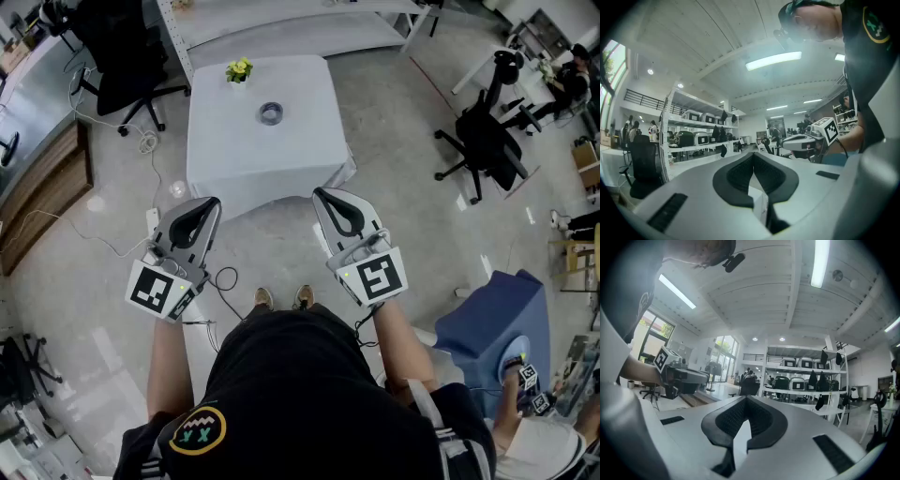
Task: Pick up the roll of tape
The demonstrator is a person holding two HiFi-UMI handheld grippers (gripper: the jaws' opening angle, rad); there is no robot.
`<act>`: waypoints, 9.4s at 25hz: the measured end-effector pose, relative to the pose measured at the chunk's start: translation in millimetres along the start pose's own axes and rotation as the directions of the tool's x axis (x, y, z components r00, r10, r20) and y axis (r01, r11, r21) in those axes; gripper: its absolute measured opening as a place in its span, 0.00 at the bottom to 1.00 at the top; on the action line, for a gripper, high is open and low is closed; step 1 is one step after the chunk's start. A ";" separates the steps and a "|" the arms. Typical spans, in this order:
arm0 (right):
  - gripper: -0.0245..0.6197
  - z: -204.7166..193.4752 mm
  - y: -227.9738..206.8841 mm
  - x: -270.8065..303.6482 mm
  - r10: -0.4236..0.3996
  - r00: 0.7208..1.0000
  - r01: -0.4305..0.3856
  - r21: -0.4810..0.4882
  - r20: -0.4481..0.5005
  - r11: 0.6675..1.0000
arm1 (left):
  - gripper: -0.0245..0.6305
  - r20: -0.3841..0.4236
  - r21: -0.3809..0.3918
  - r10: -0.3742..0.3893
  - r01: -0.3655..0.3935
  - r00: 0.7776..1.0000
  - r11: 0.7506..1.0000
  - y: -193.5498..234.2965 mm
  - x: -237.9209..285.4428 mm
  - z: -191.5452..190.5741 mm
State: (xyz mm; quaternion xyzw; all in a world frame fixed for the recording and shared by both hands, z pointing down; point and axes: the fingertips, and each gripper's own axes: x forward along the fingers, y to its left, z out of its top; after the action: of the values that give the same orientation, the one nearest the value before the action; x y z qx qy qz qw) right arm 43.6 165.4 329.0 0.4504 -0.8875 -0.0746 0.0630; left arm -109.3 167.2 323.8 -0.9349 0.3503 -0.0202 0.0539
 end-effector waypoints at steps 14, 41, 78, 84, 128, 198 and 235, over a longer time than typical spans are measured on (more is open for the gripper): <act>0.07 -5.4 -8.0 2.8 0.007 1.000 -0.007 0.008 0.002 1.000 | 0.07 -0.007 -0.002 0.001 -0.001 1.000 1.000 1.5 11.8 -1.4; 0.24 -15.3 -5.9 8.0 0.041 0.999 -0.040 0.029 -0.019 0.999 | 0.07 -0.006 -0.008 0.007 -0.007 1.000 1.000 7.3 12.9 -3.4; 0.97 -28.4 -16.8 -14.4 0.176 0.984 -0.177 -0.024 -0.029 0.984 | 0.07 -0.019 0.001 0.055 -0.055 0.998 0.999 -19.1 33.3 1.0; 0.97 -34.8 -28.4 -36.2 0.200 0.980 -0.200 -0.020 -0.014 0.980 | 0.07 -0.025 0.002 0.094 -0.094 0.995 0.996 -41.5 37.8 0.2; 0.97 -92.5 -127.0 262.8 0.211 0.952 -0.227 -0.052 -0.223 0.972 | 0.07 -0.019 -0.060 -0.025 0.024 1.000 0.998 217.7 196.5 -60.8; 0.88 -524.5 -108.3 422.2 0.360 0.127 -0.836 0.095 -0.924 0.541 | 0.07 -0.156 -0.148 0.143 -0.167 0.977 0.975 297.9 260.2 -89.8; 0.16 -474.0 -114.7 430.1 0.416 0.326 -0.787 0.001 -0.849 0.618 | 0.07 -0.121 -0.128 0.136 -0.152 0.983 0.980 287.8 256.3 -72.9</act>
State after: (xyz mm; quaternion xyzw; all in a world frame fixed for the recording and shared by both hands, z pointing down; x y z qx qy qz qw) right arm -33.1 -285.2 791.4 0.0339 -0.8266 -0.0260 0.5611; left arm -109.5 -223.1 363.1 -0.9059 0.4201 -0.0442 -0.0287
